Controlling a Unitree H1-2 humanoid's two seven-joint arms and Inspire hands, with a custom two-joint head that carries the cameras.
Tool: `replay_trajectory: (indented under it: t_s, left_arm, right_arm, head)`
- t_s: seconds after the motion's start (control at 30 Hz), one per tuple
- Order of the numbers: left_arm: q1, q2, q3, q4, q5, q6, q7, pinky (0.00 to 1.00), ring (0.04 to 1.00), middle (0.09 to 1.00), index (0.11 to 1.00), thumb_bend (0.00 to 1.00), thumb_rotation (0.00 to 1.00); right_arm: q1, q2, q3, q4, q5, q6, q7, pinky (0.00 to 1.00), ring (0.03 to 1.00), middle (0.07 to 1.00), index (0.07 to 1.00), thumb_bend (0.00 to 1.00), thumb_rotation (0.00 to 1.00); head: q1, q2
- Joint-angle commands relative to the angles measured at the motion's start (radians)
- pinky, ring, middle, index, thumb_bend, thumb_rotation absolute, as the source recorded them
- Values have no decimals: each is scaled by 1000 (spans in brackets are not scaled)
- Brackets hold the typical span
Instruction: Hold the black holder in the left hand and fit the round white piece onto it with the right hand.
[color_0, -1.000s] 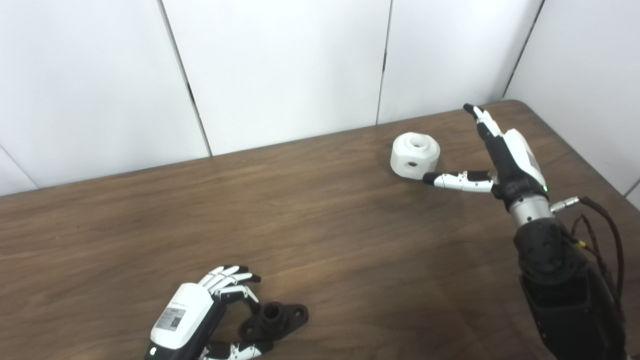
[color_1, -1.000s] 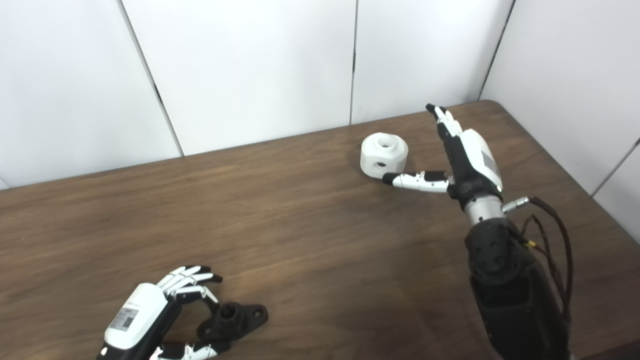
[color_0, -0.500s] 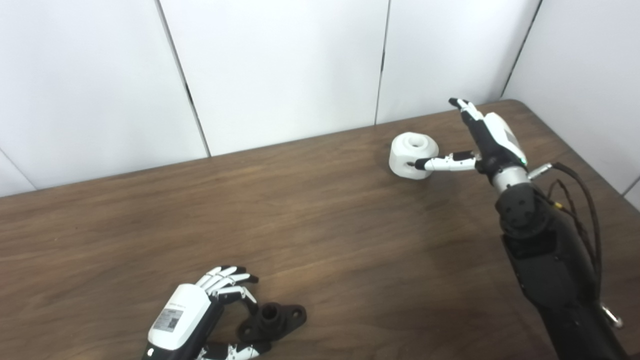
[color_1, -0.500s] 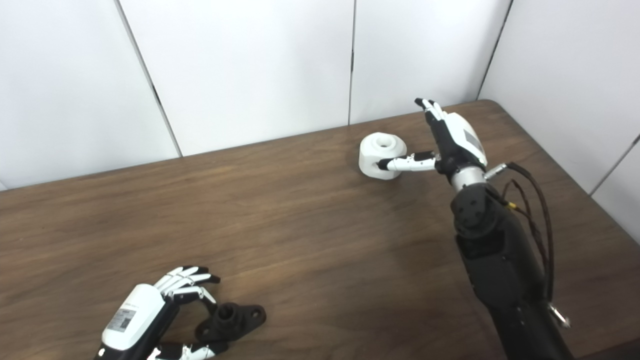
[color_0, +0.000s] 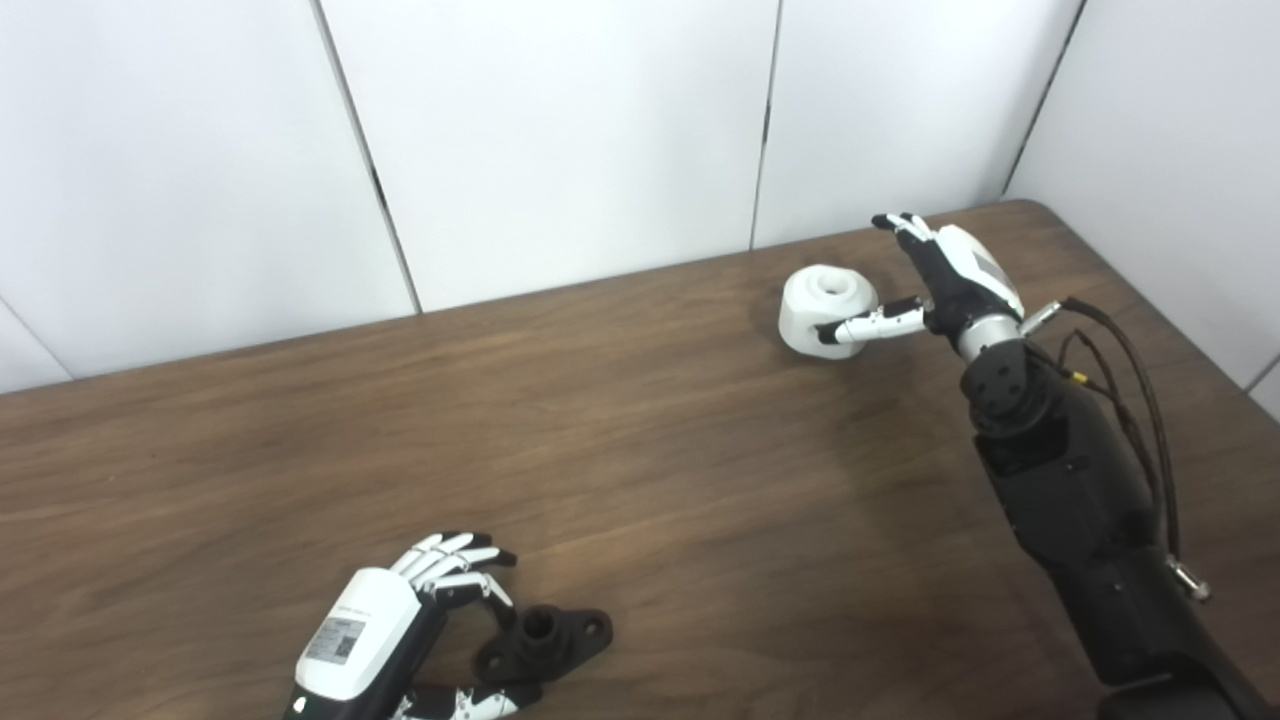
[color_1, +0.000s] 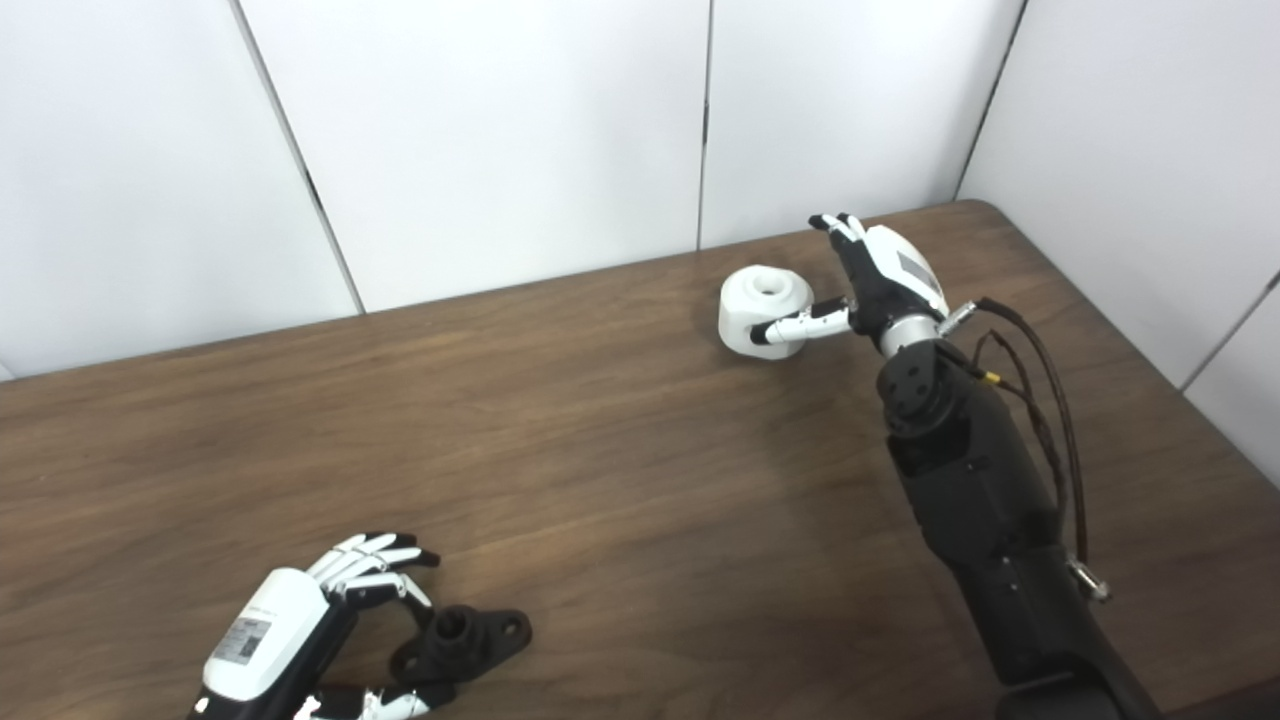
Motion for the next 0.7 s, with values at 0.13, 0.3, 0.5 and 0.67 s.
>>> replay_trajectory:
  t_s: [0.13, 0.3, 0.5, 0.67]
  left_arm:
    - [13, 20, 7, 14, 34, 36, -31, 902, 867, 794, 486, 523, 54]
    - [14, 19, 7, 8, 35, 43, -37, 906, 870, 795, 486, 523, 54]
    - [11, 18, 7, 13, 42, 42, -34, 902, 868, 795, 485, 523, 54]
    - [9, 16, 6, 8, 43, 51, -41, 907, 874, 799, 486, 524, 55]
  right_arm:
    - [-60, -16, 7, 10, -26, -4, -13, 1000, 1000, 993, 923, 853, 329]
    - [-60, -11, 10, 20, -20, -4, -14, 1000, 1000, 977, 908, 842, 324]
    - [-64, -7, 13, 30, -11, -4, -22, 1000, 1000, 969, 856, 834, 309]
    - [-63, -8, 24, 33, -21, -4, -26, 1000, 1000, 950, 810, 819, 293]
  head:
    - [1, 2]
    - [5, 4]
    - [6, 3]
    - [10, 4]
